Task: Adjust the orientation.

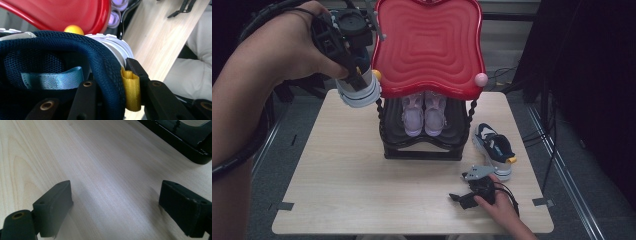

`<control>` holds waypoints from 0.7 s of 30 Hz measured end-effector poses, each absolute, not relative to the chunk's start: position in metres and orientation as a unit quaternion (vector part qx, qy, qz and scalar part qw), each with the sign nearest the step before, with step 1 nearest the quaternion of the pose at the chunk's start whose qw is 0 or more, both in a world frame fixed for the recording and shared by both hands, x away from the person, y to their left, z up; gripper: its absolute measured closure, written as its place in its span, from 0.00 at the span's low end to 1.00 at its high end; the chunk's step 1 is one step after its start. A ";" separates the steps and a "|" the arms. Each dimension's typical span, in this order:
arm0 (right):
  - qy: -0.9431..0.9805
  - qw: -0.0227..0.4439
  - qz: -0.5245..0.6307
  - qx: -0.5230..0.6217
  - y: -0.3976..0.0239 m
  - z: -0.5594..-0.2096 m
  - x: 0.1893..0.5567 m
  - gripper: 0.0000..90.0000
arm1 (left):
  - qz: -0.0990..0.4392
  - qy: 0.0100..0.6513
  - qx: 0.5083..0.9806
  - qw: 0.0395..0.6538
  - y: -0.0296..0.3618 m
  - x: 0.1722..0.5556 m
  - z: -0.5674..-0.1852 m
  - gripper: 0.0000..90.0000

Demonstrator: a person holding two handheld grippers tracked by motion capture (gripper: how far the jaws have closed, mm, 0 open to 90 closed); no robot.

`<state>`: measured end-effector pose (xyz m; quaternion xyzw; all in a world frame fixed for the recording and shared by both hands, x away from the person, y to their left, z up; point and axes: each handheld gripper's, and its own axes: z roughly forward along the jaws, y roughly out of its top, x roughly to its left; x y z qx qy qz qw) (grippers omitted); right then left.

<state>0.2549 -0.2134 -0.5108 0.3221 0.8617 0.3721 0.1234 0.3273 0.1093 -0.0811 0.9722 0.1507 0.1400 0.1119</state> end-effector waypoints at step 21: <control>0.862 0.123 0.373 0.322 -0.213 -0.511 0.255 0.12 | 0.208 0.029 0.969 0.127 0.045 0.347 -0.081 0.80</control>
